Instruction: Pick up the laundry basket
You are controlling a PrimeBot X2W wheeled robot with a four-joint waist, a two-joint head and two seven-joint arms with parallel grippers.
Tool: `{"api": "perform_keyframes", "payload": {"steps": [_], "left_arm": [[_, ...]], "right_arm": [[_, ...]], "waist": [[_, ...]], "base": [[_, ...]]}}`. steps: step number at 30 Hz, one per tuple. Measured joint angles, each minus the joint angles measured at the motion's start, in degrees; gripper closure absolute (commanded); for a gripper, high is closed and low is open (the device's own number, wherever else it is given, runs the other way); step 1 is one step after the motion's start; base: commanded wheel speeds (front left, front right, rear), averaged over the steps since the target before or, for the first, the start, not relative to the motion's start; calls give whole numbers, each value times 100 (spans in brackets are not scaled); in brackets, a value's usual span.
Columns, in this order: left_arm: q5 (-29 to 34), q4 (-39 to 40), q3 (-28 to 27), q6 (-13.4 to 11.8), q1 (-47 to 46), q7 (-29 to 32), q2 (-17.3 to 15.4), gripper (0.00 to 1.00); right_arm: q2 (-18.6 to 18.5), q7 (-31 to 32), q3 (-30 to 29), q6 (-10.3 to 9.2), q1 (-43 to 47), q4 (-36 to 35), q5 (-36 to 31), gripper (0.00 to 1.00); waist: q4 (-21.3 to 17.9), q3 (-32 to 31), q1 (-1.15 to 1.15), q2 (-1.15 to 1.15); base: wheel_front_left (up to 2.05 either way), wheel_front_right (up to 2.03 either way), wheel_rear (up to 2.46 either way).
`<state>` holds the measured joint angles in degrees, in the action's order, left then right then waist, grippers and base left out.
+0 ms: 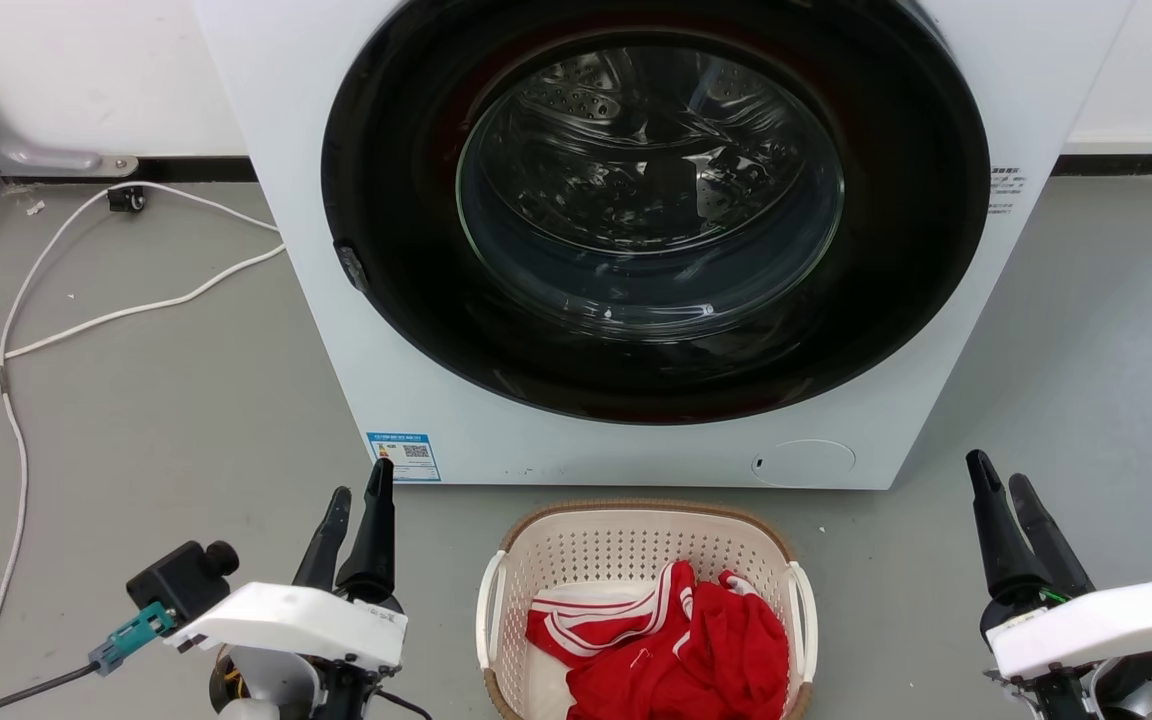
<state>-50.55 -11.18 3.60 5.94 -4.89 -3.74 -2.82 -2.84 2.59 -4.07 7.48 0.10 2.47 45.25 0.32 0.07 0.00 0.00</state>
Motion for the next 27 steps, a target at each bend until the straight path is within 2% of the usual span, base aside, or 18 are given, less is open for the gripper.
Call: {"api": "perform_keyframes", "payload": {"steps": [14,27], "left_arm": [[1291,35,309,-214,-75,-247,-99,0],[2139,33,547,-390,-124,-452,-193,0]], "right_arm": [[0,-79,18,0,72,-165,-1397,0],[-3,-298,-5,1,109,-167,-2395,0]], "waist": [[17,6,1,0],[27,18,0,0]], "base": [[0,0,0],[0,0,0]]}}
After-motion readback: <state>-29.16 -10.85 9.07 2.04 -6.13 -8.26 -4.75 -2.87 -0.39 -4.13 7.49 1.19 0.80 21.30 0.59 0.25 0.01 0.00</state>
